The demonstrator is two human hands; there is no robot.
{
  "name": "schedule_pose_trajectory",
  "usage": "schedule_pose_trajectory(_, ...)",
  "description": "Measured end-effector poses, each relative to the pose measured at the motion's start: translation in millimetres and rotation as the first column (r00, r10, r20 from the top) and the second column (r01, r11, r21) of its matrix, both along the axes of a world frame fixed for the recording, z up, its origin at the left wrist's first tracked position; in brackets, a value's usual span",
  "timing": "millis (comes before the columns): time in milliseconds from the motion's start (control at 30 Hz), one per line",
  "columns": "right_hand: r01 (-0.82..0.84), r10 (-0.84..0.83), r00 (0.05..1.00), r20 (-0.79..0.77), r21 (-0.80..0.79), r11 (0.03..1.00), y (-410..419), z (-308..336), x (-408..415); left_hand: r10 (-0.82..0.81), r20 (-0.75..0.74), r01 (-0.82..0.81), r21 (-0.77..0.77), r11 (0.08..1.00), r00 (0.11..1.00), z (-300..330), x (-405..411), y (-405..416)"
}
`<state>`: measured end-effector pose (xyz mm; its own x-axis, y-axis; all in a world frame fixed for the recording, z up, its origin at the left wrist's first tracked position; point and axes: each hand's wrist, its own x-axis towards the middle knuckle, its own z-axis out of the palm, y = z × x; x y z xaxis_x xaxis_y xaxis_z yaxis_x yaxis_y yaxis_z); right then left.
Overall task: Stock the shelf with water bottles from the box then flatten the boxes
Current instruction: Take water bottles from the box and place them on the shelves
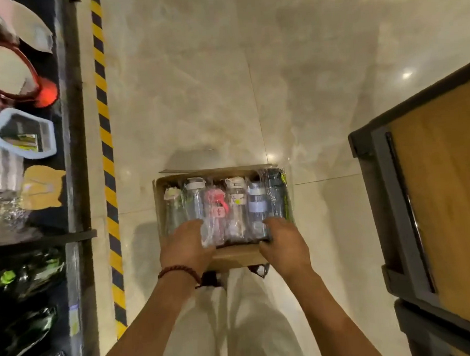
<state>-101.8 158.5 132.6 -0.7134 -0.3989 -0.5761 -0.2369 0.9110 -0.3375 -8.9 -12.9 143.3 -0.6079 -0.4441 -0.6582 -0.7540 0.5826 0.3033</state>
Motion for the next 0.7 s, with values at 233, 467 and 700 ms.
schedule_pose_trajectory(233, 0.101, -0.116, 0.981, 0.158, 0.101, 0.990, 8.6, -149.1, -60.3, 0.033, 0.191, -0.050, 0.082, 0.995, 0.981, -152.4, -40.0, -13.7)
schedule_pose_trajectory(467, 0.427, -0.441, 0.898, 0.004, 0.238, 0.872, 28.4, -247.3, -88.0, 0.298, 0.319, -0.310, -0.013, 0.951, 0.900, -278.8, -47.4, -25.3)
schedule_pose_trajectory(700, 0.505, -0.473, 0.861, -0.186, 0.209, 0.837, 33.0, -310.3, -95.8, 0.549, 0.218, -0.566, 0.019, 0.824, 0.807, -348.6, -51.6, -30.6)
